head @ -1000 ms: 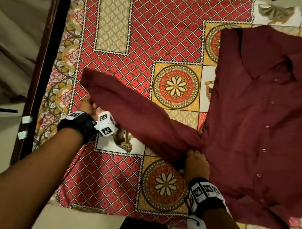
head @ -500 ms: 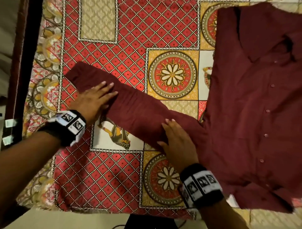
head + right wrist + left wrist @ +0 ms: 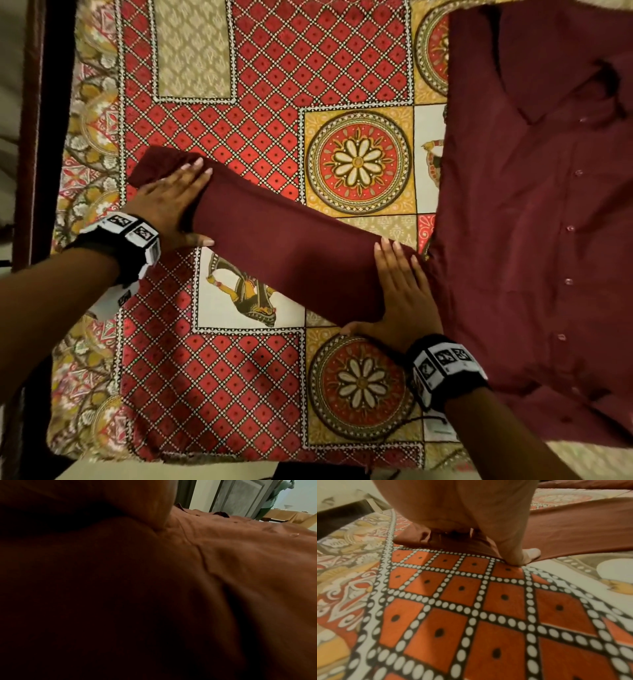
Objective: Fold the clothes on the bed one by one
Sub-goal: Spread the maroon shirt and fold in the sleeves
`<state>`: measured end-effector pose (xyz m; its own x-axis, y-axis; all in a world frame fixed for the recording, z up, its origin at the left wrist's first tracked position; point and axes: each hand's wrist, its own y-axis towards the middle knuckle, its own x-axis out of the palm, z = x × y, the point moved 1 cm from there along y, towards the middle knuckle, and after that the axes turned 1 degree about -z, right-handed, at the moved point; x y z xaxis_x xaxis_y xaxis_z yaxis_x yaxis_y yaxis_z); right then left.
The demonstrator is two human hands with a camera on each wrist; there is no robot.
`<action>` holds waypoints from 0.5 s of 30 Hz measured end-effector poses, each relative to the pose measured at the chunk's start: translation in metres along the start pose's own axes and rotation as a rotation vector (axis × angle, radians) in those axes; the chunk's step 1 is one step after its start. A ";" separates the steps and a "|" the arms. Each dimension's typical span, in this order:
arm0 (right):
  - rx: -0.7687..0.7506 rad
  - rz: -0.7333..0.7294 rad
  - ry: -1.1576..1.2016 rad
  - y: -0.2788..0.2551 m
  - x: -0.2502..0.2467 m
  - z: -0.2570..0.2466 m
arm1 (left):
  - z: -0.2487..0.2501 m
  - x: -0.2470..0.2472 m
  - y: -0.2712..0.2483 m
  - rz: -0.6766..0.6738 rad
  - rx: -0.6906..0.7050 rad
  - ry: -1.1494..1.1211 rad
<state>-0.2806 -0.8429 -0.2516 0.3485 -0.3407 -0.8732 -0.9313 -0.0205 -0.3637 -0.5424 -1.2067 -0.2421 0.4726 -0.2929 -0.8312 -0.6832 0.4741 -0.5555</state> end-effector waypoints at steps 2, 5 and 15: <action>-0.011 0.017 0.005 0.000 0.001 0.001 | -0.001 -0.006 -0.001 -0.008 -0.050 -0.002; -0.028 0.055 0.032 -0.008 0.003 0.004 | 0.005 -0.011 -0.001 -0.040 -0.083 0.031; 0.093 0.234 0.092 -0.085 0.020 0.018 | 0.242 0.017 -0.050 0.402 0.336 -0.360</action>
<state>-0.1929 -0.8312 -0.2440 0.1094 -0.4099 -0.9055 -0.9703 0.1538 -0.1868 -0.3655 -1.0340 -0.2224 0.4130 0.2321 -0.8807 -0.6618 0.7408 -0.1151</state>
